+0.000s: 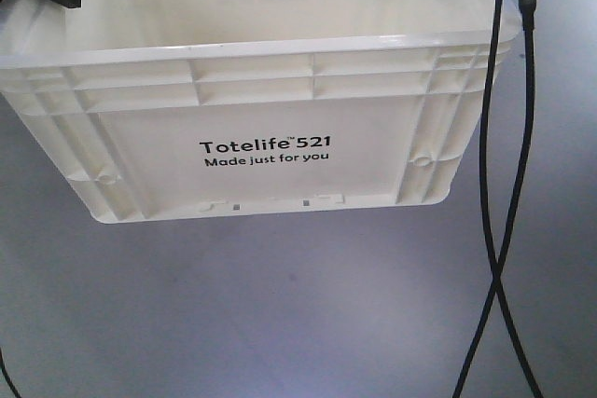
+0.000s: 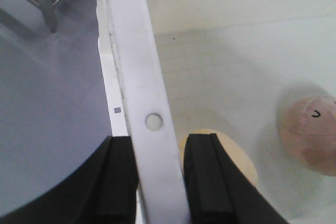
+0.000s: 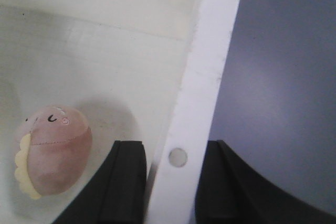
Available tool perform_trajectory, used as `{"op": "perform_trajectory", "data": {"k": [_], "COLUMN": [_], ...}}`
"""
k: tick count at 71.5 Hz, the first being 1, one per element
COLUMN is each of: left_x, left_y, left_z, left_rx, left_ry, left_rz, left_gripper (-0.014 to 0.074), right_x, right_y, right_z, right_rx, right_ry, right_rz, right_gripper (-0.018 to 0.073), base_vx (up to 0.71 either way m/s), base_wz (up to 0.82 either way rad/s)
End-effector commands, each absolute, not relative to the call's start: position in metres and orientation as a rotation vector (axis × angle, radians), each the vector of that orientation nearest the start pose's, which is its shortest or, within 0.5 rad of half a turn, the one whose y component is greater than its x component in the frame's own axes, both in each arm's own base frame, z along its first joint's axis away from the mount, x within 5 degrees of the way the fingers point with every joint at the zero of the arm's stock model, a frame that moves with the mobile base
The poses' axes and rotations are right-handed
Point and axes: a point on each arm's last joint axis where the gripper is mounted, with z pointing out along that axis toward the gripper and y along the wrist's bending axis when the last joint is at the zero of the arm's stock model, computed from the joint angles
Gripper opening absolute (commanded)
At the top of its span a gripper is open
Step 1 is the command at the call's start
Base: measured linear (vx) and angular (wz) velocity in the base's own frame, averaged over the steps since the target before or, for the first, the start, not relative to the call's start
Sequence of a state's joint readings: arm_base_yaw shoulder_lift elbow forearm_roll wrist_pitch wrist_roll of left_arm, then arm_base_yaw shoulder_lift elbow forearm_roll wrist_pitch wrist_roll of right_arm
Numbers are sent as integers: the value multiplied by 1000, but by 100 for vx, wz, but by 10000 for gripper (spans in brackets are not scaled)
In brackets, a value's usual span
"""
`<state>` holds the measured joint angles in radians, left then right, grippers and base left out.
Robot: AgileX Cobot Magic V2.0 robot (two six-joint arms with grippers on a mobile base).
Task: Place moving items into box and shelve
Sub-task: 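Hold the crate with both grippers while the base drives away, then keep holding the crate raised as the base turns toward the blue-bin shelf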
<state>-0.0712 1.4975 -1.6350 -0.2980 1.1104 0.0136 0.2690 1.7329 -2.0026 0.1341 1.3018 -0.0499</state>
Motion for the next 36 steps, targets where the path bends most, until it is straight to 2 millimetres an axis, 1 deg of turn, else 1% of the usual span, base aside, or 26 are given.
{"op": "perform_trajectory", "data": {"k": [1, 36], "left_x": [298, 298], "left_y": [-66, -66], "left_z": [462, 462], "left_rx": [47, 47], "left_ry": [2186, 2186], "left_rz": [-668, -668], "left_gripper": [-17, -17], "right_x": [322, 322], "right_y": [124, 124], "right_z": [473, 473], "right_rx": [-461, -462], "right_ry": [2283, 2283], "right_rz": [481, 482], "right_gripper": [-11, -11], "base_vx": [31, 31], "base_wz": [-55, -59]}}
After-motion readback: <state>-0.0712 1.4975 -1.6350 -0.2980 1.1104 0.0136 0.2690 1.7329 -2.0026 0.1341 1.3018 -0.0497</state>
